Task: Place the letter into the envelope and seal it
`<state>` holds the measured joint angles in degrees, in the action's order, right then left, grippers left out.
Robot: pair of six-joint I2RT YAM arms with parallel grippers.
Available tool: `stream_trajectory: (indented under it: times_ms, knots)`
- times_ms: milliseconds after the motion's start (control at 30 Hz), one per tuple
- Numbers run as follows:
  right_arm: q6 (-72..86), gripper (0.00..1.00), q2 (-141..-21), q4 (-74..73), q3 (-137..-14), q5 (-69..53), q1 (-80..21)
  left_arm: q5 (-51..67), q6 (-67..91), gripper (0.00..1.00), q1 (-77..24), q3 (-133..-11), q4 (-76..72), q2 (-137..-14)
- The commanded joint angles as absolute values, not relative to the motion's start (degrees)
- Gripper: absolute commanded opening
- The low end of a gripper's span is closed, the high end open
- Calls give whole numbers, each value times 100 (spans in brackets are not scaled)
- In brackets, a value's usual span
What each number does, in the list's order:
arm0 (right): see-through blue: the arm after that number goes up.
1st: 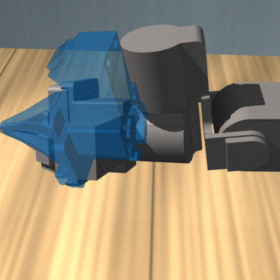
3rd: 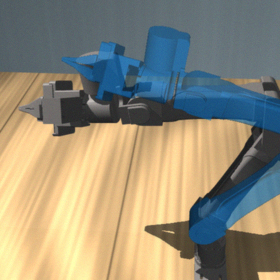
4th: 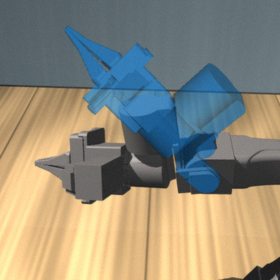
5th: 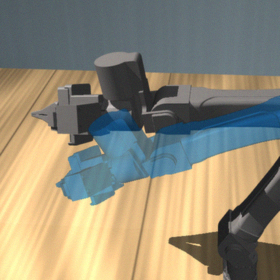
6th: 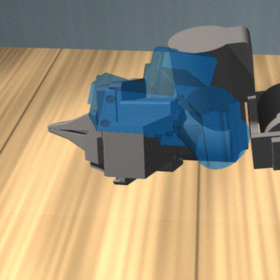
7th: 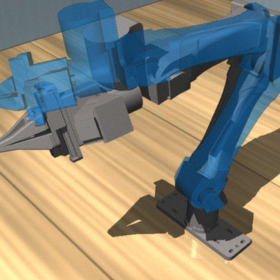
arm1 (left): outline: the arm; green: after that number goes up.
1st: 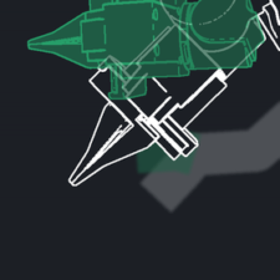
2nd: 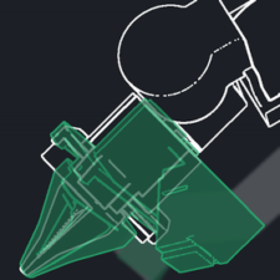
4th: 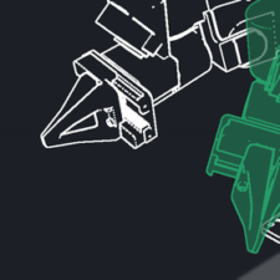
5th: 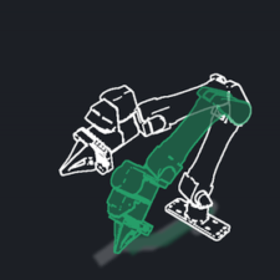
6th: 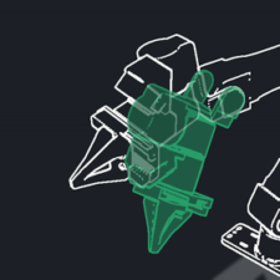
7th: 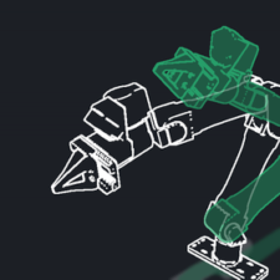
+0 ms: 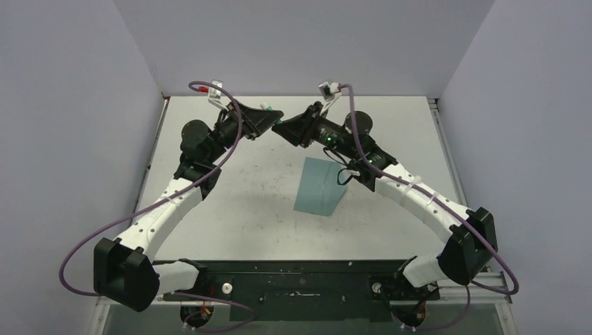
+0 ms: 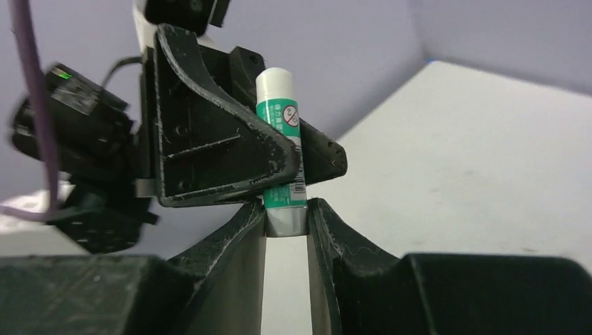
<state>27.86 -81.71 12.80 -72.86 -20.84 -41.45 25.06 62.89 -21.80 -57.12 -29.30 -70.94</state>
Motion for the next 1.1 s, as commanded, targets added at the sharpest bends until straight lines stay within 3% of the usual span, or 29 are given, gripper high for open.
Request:
stream_trajectory:
  times_ms: [0,167,267,367,400,500,533,600,700,800,967,1067]
  knots:
    - [6838,5,-8105,3829,-6410,-3234,-2866,3132,5980,0,-2148,-5715,-4425,-6843]
    - [9670,5,-8506,6276,-5726,-3149,-2800,3448,5919,0,-2147,-5889,-4848,-6930]
    - [10280,5,-8616,6940,-5587,-2986,-2889,3524,5882,0,-2145,-5866,-4827,-6897]
    - [9838,7,-8596,6861,-5588,-3060,-2890,3317,5783,0,-2151,-5812,-4482,-6784]
    - [9429,19,-8521,6539,-5560,-3077,-2884,3242,5780,0,-2160,-5821,-4304,-6764]
    - [7794,67,-8152,5847,-5379,-3094,-2913,3190,5788,0,-2162,-5889,-3922,-6727]
    - [7168,77,-7963,5577,-5319,-3029,-2934,3137,5752,0,-2162,-5921,-3656,-6724]
    - [5684,85,-7624,5157,-5252,-2988,-3046,3038,5739,0,-2162,-6002,-3234,-6709]
    - [3390,86,-7162,3741,-5512,-2737,-3407,2896,5778,0,-2178,-6068,-2744,-6668]
    - [1063,84,-6885,2452,-5772,-1415,-4200,2754,6067,0,-2197,-6052,-2523,-6645]
    - [-679,76,-6749,2957,-5454,-622,-4831,2833,6296,0,-2224,-6033,-2409,-6619]
    - [-1237,66,-6868,3178,-5466,-424,-5046,2853,6254,0,-2237,-6010,-2315,-6566]
